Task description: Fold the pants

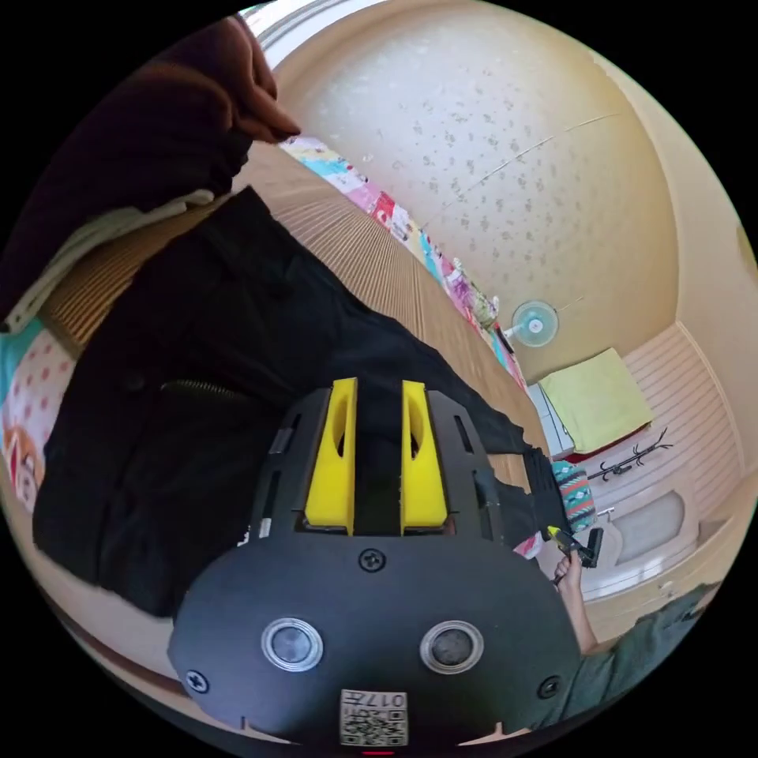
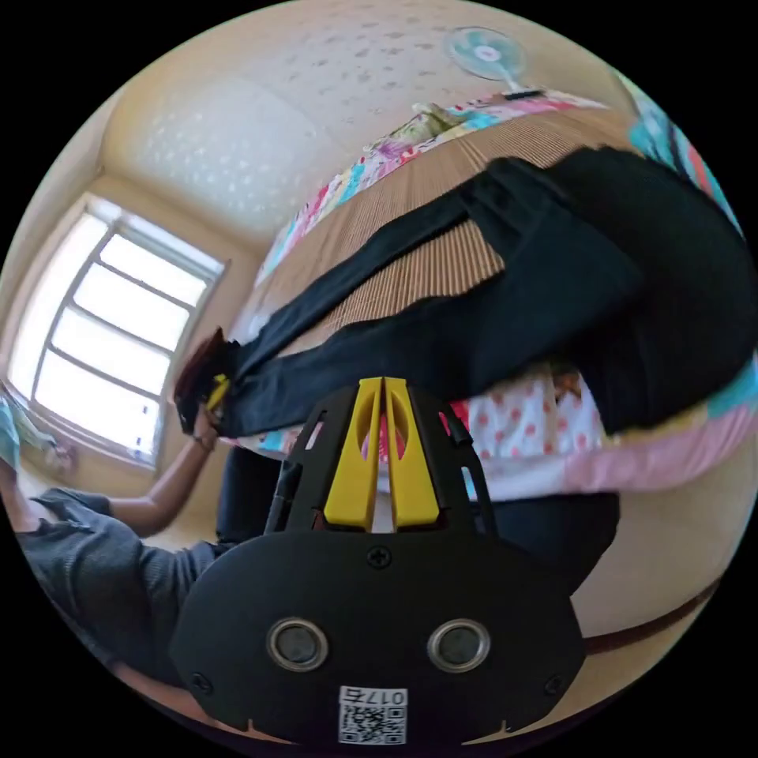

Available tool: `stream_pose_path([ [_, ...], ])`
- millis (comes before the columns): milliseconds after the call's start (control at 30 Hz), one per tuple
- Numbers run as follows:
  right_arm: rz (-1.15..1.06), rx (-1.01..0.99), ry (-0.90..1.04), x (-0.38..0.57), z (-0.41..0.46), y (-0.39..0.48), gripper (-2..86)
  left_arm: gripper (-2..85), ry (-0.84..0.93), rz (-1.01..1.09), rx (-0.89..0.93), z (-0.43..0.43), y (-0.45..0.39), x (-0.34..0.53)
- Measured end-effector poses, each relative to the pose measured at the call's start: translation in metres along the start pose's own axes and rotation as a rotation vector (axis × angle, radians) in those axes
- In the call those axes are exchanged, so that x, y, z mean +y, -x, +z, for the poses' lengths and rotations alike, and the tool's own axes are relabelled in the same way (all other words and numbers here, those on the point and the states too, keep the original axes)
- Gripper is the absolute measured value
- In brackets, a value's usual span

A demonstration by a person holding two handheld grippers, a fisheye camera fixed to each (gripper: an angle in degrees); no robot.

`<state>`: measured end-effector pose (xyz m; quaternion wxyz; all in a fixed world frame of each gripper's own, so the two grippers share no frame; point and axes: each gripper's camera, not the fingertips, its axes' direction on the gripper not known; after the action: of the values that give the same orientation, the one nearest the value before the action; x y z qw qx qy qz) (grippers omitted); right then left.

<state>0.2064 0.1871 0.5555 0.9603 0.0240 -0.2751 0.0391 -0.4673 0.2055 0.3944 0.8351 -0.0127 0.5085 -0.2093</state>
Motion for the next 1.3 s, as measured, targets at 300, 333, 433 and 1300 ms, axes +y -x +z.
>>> stream_pose_path([
  [300,0.33,-0.35,-0.265,0.062,-0.061,-0.137,0.4,17.8,-0.299,-0.411,-0.294,-0.115,0.071,0.105],
  [333,0.356,-0.366,-0.246,0.056,-0.052,-0.14,0.5,17.8,-0.254,-0.467,-0.225,-0.106,0.087,0.107],
  [433,0.375,-0.427,-0.225,0.041,-0.029,-0.142,1.0,16.0,-0.188,-0.517,-0.157,-0.078,0.1,0.101],
  [1300,0.363,-0.119,-0.261,0.024,0.021,-0.158,11.7,7.2,-0.221,-0.235,-0.316,-0.101,0.035,0.101],
])
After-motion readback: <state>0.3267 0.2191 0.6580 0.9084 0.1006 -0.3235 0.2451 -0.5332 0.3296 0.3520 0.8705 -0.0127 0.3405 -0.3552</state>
